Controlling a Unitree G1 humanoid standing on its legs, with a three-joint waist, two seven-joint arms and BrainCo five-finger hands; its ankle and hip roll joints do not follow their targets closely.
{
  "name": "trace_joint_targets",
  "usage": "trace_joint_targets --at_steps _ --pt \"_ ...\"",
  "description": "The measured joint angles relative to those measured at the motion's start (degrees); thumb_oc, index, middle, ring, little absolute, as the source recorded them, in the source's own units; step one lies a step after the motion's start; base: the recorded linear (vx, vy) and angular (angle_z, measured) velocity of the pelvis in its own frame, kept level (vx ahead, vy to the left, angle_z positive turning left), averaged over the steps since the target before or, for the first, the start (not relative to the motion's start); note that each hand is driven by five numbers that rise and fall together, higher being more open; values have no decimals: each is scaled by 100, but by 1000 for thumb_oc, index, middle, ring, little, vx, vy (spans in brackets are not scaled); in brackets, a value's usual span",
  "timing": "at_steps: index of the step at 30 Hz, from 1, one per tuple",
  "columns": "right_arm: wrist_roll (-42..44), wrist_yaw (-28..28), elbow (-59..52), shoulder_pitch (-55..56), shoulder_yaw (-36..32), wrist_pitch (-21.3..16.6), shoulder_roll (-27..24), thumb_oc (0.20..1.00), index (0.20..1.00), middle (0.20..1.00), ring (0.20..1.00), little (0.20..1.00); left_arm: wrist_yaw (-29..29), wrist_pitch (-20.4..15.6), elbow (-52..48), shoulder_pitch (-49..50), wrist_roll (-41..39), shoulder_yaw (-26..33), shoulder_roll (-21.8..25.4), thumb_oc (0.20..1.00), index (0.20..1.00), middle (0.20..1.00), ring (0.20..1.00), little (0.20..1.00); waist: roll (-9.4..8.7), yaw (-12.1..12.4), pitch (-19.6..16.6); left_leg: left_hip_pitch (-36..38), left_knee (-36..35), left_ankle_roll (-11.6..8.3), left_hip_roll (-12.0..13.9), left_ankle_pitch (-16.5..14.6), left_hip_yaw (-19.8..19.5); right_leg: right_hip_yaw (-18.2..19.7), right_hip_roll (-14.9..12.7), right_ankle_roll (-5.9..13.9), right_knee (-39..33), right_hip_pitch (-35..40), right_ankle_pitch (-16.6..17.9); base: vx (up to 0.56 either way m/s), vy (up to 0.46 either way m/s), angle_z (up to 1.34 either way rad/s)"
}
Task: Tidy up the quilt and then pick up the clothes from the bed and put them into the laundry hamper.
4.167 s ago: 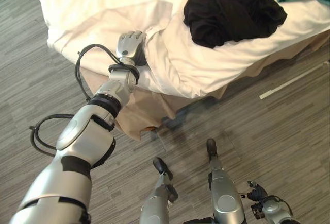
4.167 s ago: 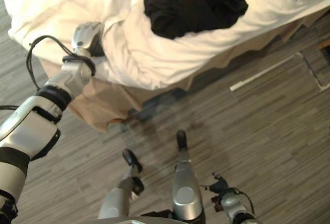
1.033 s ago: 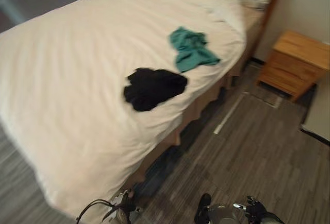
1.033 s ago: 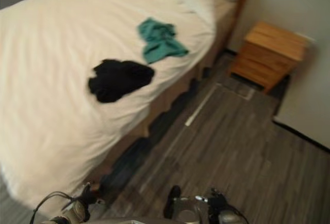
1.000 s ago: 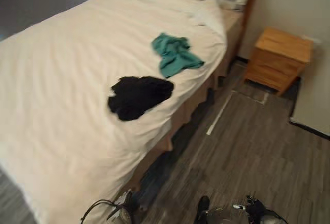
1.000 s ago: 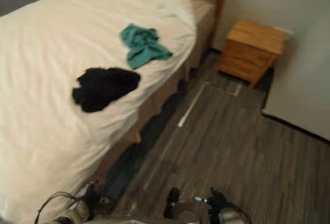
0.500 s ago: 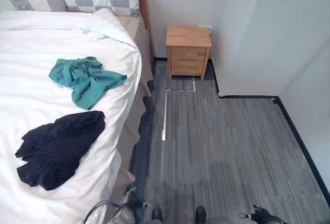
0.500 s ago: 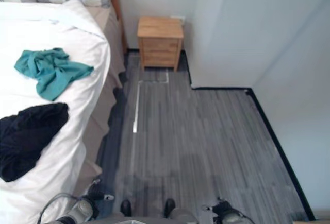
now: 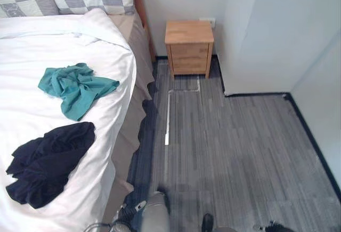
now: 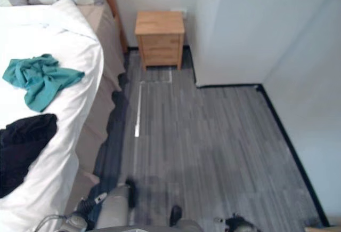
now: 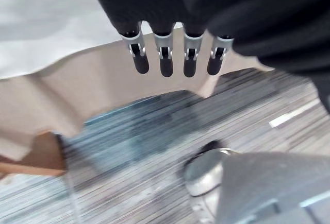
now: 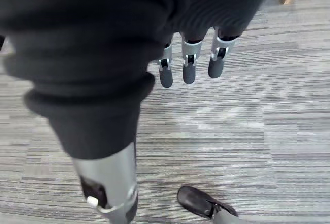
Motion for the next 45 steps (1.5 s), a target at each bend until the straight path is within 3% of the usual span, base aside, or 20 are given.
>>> trace_joint_targets --at_steps 4,5,6,7,8,10,15,19,20,22,25,29,33,34,36,37,39,41,44,45 --pt "0 7 15 342 8 -86 142 1000 1000 1000 1000 1000 -102 101 100 201 9 -10 35 1000 1000 1000 1000 1000 -327 -41 -206 602 724 369 -599 62 10 171 -143 78 260 547 -490 540 221 -37" --pt "-6 31 -136 367 119 -99 30 1000 1000 1000 1000 1000 -122 117 55 262 13 -7 -112 1000 1000 1000 1000 1000 -45 -140 -173 1078 715 983 -580 -173 184 111 -129 174 1938 -65 -821 301 139 -62" --pt "-1 0 -254 394 134 -84 85 1000 1000 1000 1000 1000 -140 112 59 213 20 -46 -99 1000 1000 1000 1000 1000 -80 -222 -125 1331 493 1167 -593 -77 193 16 -283 217 3070 -542 -781 471 197 -46" --pt "-4 29 -453 483 181 -51 143 1000 1000 1000 1000 1000 -145 140 108 173 22 -109 36 1000 1000 1000 1000 1000 -90 -436 -70 1624 307 1233 -610 -47 234 -201 -756 664 5195 -1523 11 346 110 6" --pt "-4 40 -496 665 192 -54 182 1000 1000 1000 1000 1000 -137 101 106 113 23 -111 115 1000 1000 1000 1000 1000 -118 -530 -113 1781 215 1259 -696 -98 195 -212 -962 698 5454 -1710 -71 758 133 37" --pt "-3 42 -436 747 179 54 271 1000 1000 1000 1000 1000 -92 31 -117 21 38 -290 312 1000 1000 1000 1000 1000 -221 -545 -100 2131 125 1323 -929 -447 128 -58 -1453 861 5388 -2157 -183 601 27 30" --pt "2 36 -645 649 166 -59 394 1000 1000 1000 1000 1000 -57 34 -114 -431 50 -265 475 1000 1000 1000 1000 1000 -282 -1021 -132 2724 40 1116 -1282 -1073 -440 -289 -1230 886 207 -2109 342 742 -152 61" --pt "-10 97 -472 886 176 -30 443 1000 1000 1000 1000 1000 -26 -9 -124 -195 106 -287 254 1000 1000 1000 1000 1000 -188 -1326 -329 3600 25 992 -1023 -1923 -1187 509 -976 846 212 -2105 758 744 -186 104" --pt "-51 143 -382 963 169 77 344 1000 1000 1000 1000 1000 -41 -20 -108 -119 106 -293 29 1000 1000 1000 1000 1000 80 -1370 -309 3833 130 759 -641 -2037 -1323 362 -762 683 857 -2117 1133 283 -176 87" --pt "-60 146 -345 863 166 90 293 1000 1000 1000 1000 1000 -57 -28 -70 -137 106 -280 -87 1000 1000 1000 1000 1000 136 -1343 -298 3650 870 422 -533 -1851 -1194 224 -725 381 954 -1911 1238 345 -275 67" --pt "-66 126 -552 407 217 36 133 1000 1000 1000 1000 1000 -24 -86 -211 -149 90 61 4 1000 1000 1000 1000 1000 -381 -823 -29 1423 5019 -323 -588 -457 -1436 -81 -831 -38 490 -1003 1032 347 -270 29" --pt "-143 100 -859 2 474 -25 -58 1000 1000 1000 1000 1000 88 -102 -244 -172 48 111 297 1000 1000 1000 1000 1000 -608 -563 122 462 4191 -142 -243 -713 -291 -414 -832 -42 2 -122 489 409 -18 14" --pt "-291 122 -1151 110 739 -62 -118 1000 1000 1000 1000 1000 82 -76 -380 -31 66 100 166 1000 1000 1000 1000 1000 -283 -484 -10 556 1222 149 35 -285 2130 -1738 -484 380 41 655 63 449 88 38" --pt "-307 128 -1319 298 756 -76 -104 1000 1000 1000 1000 1000 76 29 -315 -23 72 165 156 1000 1000 1000 1000 1000 -285 -525 -41 692 1266 394 91 -372 2902 -2295 -474 499 44 849 -72 243 51 50" --pt "-420 120 -1476 572 817 -57 -150 1000 1000 1000 1000 1000 49 98 -152 182 76 165 109 1000 1000 1000 1000 1000 -251 -581 -380 952 1397 1135 -92 -493 3194 -2512 -353 815 206 1253 -357 315 125 79" --pt "-511 122 -1576 749 815 -29 -84 1000 1000 1000 1000 1000 16 102 62 163 97 147 132 1000 1000 1000 1000 1000 -380 -664 -546 1161 1073 1568 -532 -513 2896 -2533 -609 920 987 1249 -436 383 139 124" --pt "-627 117 -2042 874 843 12 -234 1000 1000 1000 1000 1000 -1 87 -6 152 182 -40 150 1000 1000 1000 1000 1000 -391 -821 -564 1395 568 1701 -746 -395 2251 -2494 -1250 907 3353 519 -361 234 74 170" --pt "-775 125 -2874 888 791 2 -359 1000 1000 1000 1000 1000 -12 151 18 71 285 218 360 1000 1000 1000 1000 1000 -675 -796 -453 1724 440 1760 -1062 -601 1608 -1660 -1657 950 4743 -192 -413 269 35 143" --pt "-1014 120 -3816 706 711 -176 -889 1000 1000 1000 1000 1000 17 213 -164 -50 284 213 508 1000 1000 1000 1000 1000 -472 -900 -210 2201 303 1733 -1042 -596 967 -1059 -1549 923 4931 -1077 -437 253 -139 181" --pt "-1179 92 -4390 585 626 -216 -1272 1000 1000 1000 1000 1000 50 208 -296 -62 284 226 564 1000 1000 1000 1000 1000 -376 -791 -168 2365 239 1462 -1091 -838 426 -703 -1597 863 3918 -1469 -469 429 -317 167"
